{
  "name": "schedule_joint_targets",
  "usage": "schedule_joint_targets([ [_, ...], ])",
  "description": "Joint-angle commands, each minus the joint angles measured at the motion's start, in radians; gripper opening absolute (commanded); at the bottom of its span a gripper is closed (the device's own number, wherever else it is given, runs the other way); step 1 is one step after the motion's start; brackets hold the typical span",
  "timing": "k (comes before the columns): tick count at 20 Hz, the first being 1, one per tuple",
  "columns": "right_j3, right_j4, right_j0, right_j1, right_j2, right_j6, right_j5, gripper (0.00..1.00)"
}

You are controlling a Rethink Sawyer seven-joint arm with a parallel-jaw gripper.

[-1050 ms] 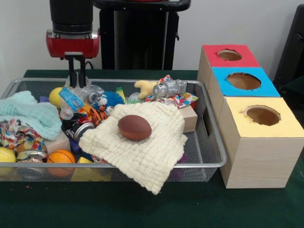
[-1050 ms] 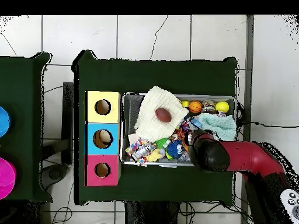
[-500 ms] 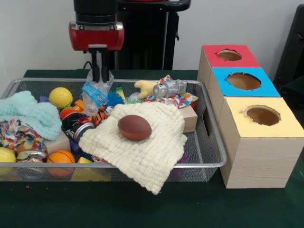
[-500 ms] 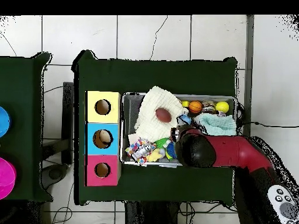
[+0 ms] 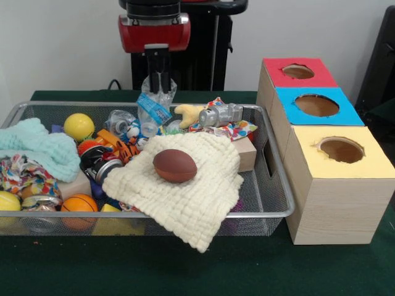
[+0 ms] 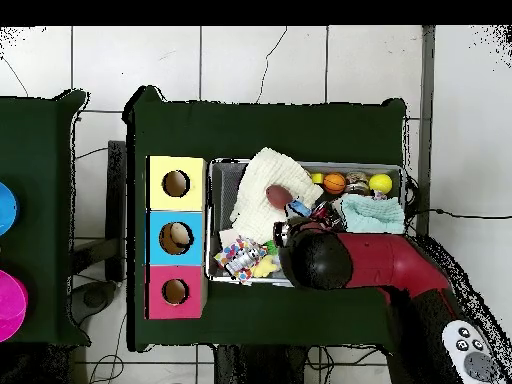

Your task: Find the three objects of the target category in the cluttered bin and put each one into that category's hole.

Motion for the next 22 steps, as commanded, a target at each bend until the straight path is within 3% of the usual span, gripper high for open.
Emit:
schedule_joint_targets([
  [1,0.054,0.079,0.021,-0.033,0.026,0.039,0.167,0.0],
  [22,0.091,0.316,0.172,-0.089,0.021,0.129,0.223,0.0],
])
